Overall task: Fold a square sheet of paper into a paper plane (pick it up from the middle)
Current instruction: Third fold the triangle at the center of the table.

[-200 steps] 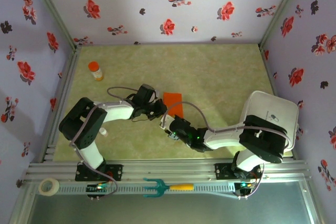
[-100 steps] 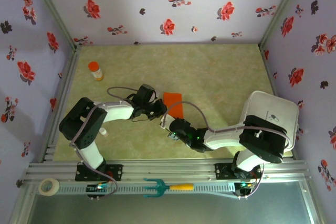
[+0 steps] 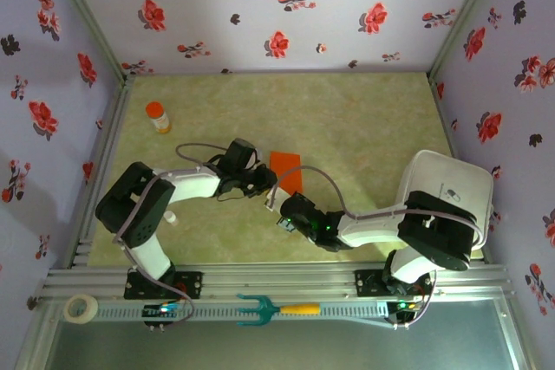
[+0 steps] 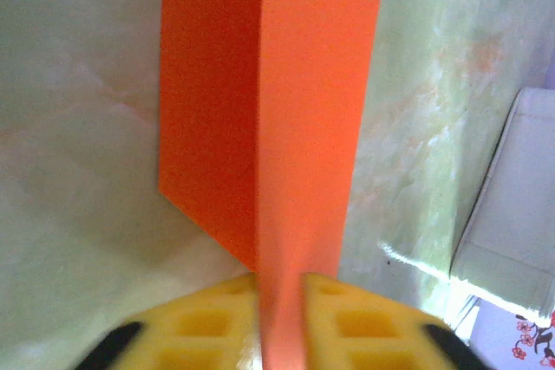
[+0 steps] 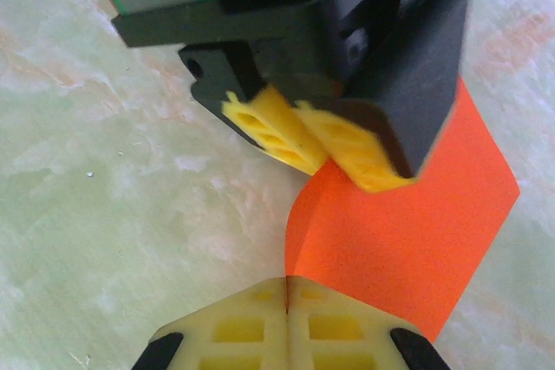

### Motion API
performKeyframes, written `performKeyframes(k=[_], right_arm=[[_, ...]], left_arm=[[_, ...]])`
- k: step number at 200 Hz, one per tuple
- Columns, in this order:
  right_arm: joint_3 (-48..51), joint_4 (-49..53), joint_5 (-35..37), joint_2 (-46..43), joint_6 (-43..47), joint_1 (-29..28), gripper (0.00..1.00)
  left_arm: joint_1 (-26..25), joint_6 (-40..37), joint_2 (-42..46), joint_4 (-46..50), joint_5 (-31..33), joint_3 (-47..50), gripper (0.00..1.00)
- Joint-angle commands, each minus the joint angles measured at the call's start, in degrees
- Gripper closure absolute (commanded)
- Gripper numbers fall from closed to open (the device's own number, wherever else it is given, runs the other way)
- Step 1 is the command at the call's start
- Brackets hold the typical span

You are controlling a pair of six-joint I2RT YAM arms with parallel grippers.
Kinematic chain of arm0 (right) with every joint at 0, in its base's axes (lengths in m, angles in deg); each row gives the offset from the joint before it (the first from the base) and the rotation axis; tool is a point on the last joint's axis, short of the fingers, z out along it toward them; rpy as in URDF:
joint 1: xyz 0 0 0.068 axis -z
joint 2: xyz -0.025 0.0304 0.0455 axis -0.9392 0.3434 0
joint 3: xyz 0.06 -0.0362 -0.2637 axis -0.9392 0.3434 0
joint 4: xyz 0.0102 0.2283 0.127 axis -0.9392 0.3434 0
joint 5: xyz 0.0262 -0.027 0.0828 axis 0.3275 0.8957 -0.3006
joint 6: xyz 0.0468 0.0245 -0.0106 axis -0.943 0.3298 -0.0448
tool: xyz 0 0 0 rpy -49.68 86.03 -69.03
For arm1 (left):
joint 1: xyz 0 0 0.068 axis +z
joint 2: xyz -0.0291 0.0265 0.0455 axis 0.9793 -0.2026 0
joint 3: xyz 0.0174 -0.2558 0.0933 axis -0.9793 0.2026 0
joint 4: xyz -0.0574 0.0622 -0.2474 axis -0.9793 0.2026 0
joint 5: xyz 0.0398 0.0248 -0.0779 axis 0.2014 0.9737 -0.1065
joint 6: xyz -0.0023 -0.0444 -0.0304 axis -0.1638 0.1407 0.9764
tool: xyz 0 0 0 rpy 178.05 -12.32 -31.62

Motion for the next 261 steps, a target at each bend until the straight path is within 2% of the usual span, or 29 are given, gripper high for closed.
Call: performKeyframes(k=[1,22,69,99,131,184,226,261], right_arm=[[0.38,1.42,-1.69,-2.45,-3.84,0.97,1.00],[0.08,3.19,-10.53,-4.40,-9.79,4.78,1.00],[-3.37,8.04,-31.42,-4.64,-24.81,15.41,1.00],[-6.43,12.23,-37.20,-2.10,-29.33,18.50,1.00],[-7.94,12.24,-45.23,0.17,-32.59,20.68,1.00],[-7.22,9.67,-53.10,1.01,-32.34,20.76,1.00],[-4.91,7.05,-52.60,0.27,-31.53,20.71,1.00],[-3.71,5.73,-52.10,0.68,-31.11,20.79,1.00]], left_arm=[[0.55,-1.33,3.12,4.97,2.77,-0.96,0.72],[1.04,-2.97,5.92,9.88,6.84,-1.78,0.66],[3.53,-4.49,10.87,14.25,10.01,-1.77,0.64],[4.66,-5.05,11.78,15.20,10.05,-2.53,0.64],[4.75,-6.49,10.62,15.66,8.61,-4.76,0.65],[4.79,-9.13,4.71,15.57,4.29,-10.77,0.73],[3.75,-10.53,-2.81,14.64,-0.48,-15.77,0.81],[2.21,-13.08,-10.34,16.84,-2.13,-20.88,0.84]])
